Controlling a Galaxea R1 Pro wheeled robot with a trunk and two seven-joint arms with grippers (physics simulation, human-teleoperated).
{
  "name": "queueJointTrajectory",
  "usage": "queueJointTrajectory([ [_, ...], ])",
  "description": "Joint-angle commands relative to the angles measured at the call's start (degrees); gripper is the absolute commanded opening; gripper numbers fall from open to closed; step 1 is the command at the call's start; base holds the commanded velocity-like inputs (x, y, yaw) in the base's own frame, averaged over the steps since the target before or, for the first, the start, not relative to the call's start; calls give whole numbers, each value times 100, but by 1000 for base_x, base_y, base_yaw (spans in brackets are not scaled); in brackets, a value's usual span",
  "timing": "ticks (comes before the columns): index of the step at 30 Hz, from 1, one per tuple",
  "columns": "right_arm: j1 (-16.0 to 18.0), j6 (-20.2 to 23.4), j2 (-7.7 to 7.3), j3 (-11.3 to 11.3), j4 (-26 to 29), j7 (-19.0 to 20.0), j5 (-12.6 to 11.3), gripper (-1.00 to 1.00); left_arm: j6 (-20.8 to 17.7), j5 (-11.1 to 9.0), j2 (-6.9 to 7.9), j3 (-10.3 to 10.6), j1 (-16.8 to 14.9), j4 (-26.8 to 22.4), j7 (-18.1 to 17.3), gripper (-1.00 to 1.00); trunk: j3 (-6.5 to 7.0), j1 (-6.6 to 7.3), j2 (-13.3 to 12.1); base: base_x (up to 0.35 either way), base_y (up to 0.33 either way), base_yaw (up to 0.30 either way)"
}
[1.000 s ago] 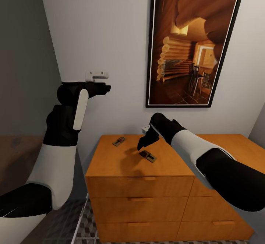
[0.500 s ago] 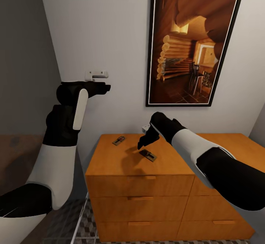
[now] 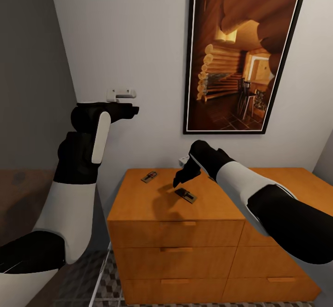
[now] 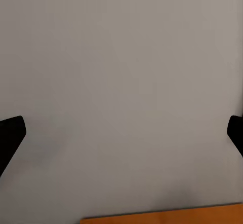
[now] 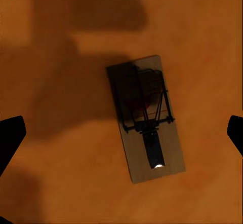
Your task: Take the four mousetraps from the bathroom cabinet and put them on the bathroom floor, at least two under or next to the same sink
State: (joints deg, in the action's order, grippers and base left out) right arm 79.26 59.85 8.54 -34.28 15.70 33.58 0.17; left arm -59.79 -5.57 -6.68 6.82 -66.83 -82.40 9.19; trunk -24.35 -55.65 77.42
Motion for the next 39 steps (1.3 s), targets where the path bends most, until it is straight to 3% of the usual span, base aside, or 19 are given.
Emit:
queueJointTrajectory([
  [1, 9, 15, -11, -33, 4, 31, 3, 100, -21, -59, 0, 3, -6, -3, 57, 100, -7, 0, 4, 0, 0, 0],
  [12, 17, 15, -43, -39, 4, 137, 7, 100, -21, -59, 0, 3, -6, -4, 57, 100, -205, -242, 445, 0, 0, 0],
  [18, 18, 15, -50, -46, 3, 180, 9, 100, -21, -59, 0, 3, -5, -4, 57, 100, -205, -242, 445, 0, 0, 0],
  [28, 19, 15, -60, -51, 3, 204, 52, 100, -21, -59, 0, 3, -1, -4, 57, 100, -384, -461, 846, 0, 0, 0],
  [39, 19, 15, -62, -50, 3, 214, 229, 100, -21, -59, 0, 3, 24, -17, 57, 100, -384, -461, 846, 0, 0, 0],
])
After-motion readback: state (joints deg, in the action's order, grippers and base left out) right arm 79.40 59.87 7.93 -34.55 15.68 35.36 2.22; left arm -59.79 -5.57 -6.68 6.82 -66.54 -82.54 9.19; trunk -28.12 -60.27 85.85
